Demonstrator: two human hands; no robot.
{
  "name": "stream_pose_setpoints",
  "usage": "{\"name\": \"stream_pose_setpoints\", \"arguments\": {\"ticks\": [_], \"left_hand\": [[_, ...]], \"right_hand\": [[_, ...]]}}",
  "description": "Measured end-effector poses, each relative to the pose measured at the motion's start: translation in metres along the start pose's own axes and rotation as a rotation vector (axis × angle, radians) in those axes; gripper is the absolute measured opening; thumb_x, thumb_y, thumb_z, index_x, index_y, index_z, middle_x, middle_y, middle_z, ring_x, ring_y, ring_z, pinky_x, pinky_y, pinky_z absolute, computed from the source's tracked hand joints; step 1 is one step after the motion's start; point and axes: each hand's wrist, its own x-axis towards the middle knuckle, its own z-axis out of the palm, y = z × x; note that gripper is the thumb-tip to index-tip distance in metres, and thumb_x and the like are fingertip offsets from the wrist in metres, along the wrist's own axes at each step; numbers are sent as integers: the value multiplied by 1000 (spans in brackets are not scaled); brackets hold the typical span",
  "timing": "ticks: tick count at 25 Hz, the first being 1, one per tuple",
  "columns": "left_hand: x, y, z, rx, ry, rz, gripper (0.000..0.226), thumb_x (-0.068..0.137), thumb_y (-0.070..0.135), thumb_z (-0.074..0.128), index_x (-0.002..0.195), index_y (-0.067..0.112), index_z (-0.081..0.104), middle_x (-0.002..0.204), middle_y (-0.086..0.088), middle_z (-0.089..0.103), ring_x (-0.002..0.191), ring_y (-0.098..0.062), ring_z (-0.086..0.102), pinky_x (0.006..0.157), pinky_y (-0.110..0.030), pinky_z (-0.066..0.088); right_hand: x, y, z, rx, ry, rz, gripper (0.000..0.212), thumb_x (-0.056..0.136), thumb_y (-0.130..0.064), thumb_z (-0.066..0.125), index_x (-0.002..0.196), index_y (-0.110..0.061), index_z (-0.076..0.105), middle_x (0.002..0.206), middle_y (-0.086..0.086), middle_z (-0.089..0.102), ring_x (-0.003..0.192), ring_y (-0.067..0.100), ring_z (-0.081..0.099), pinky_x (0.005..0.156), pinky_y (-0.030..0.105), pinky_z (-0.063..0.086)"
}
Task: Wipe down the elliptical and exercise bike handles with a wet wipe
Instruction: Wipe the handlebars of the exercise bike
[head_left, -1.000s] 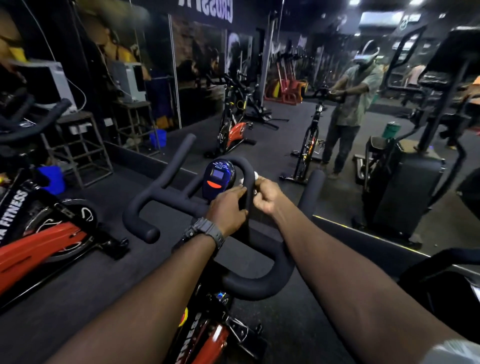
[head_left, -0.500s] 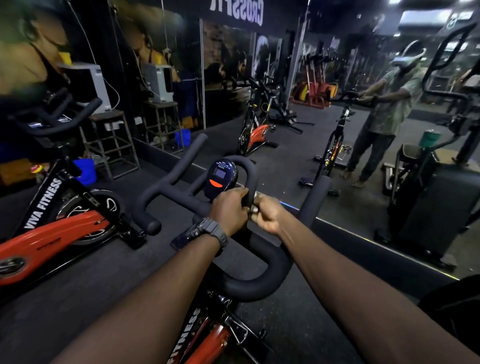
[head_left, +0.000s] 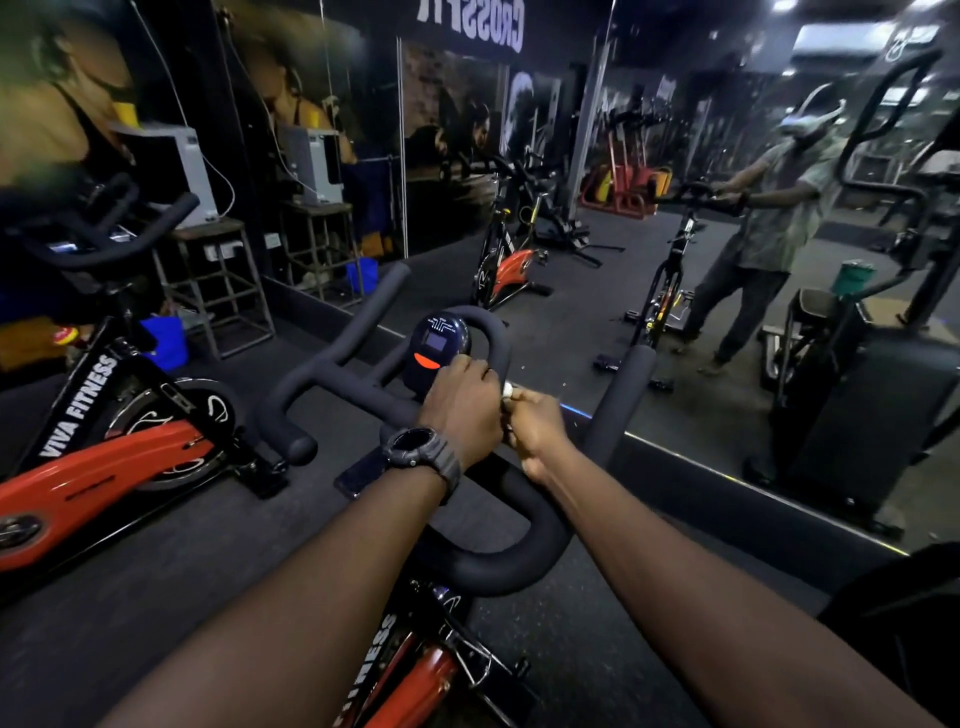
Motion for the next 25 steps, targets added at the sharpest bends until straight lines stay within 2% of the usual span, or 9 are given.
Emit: {"name": "stream_pose_setpoints", "arguments": {"ticks": [3, 5, 6, 8, 11, 13, 16, 19, 25], "left_hand": [[14, -5, -2, 261, 62, 179, 21, 82, 24, 57, 97, 14, 68, 100, -5, 65, 108, -28, 50, 102, -40, 32], [27, -20, -1, 284, 99, 245, 17, 79, 27, 62, 89, 18, 71, 94, -2, 66, 105, -28, 52, 103, -44, 28], [31, -29, -1, 254, 117, 265, 14, 78, 27, 63, 86, 18, 71, 93, -1, 66, 104, -27, 53, 101, -44, 29], [38, -46, -3, 173, 135, 287, 17, 82, 27, 60, 90, 19, 72, 101, 3, 65, 104, -25, 53, 95, -40, 35], [54, -69, -12, -50, 97, 156, 27, 94, 34, 48, 102, 19, 69, 113, 3, 63, 109, -24, 52, 91, -40, 41], [67, -85, -14, -169, 44, 109, 32, 99, 37, 44, 103, 16, 66, 110, -2, 64, 107, -27, 55, 89, -40, 43], [77, -97, -12, -445, -3, 11, 43, 104, 37, 37, 90, 8, 65, 101, -11, 65, 100, -29, 58, 85, -37, 39], [79, -107, -14, -618, -52, -56, 54, 105, 42, 33, 96, 3, 69, 111, -13, 66, 107, -29, 58, 90, -33, 38], [82, -127, -24, -612, -161, -119, 70, 103, 55, 18, 110, 8, 70, 121, -17, 66, 115, -34, 58, 95, -38, 42]], "right_hand": [[28, -40, 10, -47, 248, -177, 19, 91, -7, 61, 81, -16, 74, 79, 2, 71, 69, 15, 60, 62, 30, 53], [48, -71, 14, -380, 322, -340, 13, 89, -20, 67, 94, -22, 79, 97, -2, 76, 89, 18, 69, 85, 34, 56], [49, -79, 15, -586, 311, -415, 17, 89, -22, 66, 99, -25, 78, 102, 0, 76, 96, 20, 69, 89, 33, 54], [36, -71, 13, -927, 315, -540, 24, 89, -25, 60, 105, -30, 76, 101, 7, 75, 96, 29, 69, 83, 36, 56], [-1, -35, -4, -1197, 331, -771, 23, 92, -23, 55, 107, -29, 72, 91, 10, 74, 85, 36, 68, 65, 39, 55], [-2, -36, -1, -1319, 312, -775, 25, 90, -21, 53, 108, -28, 68, 94, 6, 73, 86, 35, 68, 66, 40, 54], [38, -84, 26, -1449, 350, -614, 20, 89, -16, 56, 102, -25, 69, 90, 12, 70, 87, 38, 66, 64, 36, 49], [58, -101, 43, -1430, 345, -543, 20, 86, -10, 57, 95, -21, 71, 87, 13, 68, 85, 39, 66, 64, 36, 51], [29, -76, 13, -1414, 331, -715, 21, 81, -14, 63, 98, -21, 74, 94, 9, 66, 89, 36, 64, 71, 40, 54]]}}
